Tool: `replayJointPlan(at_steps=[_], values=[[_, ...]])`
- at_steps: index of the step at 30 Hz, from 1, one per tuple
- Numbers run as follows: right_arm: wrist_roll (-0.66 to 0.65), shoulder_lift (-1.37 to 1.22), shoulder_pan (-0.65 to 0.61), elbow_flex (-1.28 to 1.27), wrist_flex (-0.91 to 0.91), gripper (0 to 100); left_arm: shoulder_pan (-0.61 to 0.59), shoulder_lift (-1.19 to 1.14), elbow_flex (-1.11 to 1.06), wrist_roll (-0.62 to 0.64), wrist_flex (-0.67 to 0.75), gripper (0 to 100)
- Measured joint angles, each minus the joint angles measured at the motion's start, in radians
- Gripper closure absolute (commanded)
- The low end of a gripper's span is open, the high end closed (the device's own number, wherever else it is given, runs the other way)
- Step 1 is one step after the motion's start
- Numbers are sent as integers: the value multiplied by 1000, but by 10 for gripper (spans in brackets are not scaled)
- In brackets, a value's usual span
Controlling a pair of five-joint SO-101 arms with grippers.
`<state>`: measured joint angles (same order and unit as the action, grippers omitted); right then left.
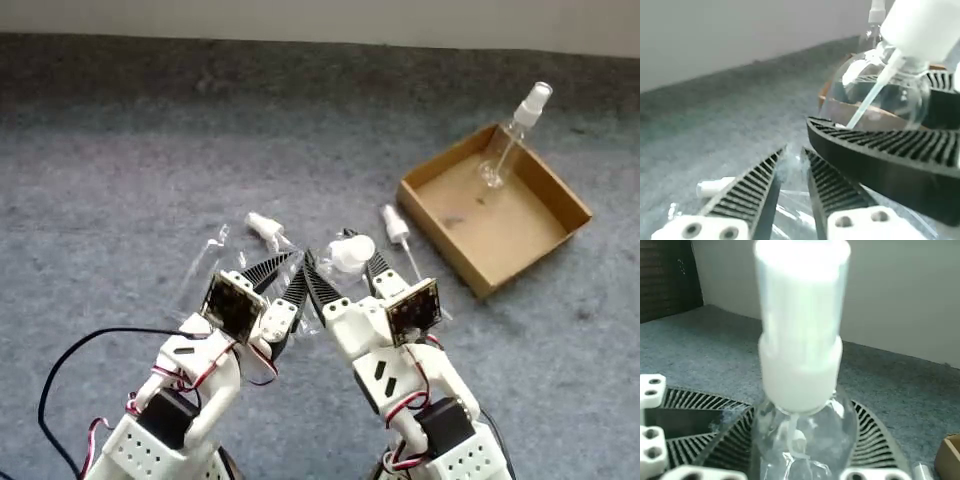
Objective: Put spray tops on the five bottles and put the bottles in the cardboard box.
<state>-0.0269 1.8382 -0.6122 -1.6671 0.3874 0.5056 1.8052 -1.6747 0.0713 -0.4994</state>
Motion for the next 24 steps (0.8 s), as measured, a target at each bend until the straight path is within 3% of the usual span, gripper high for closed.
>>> replayJointPlan(at_steps=[17,24], values=[[-44,-14,333,3,34,911,-6,2,0,0,-68,995],[-141,-29,434,43,34,911,-172,2,0,0,-78,993]])
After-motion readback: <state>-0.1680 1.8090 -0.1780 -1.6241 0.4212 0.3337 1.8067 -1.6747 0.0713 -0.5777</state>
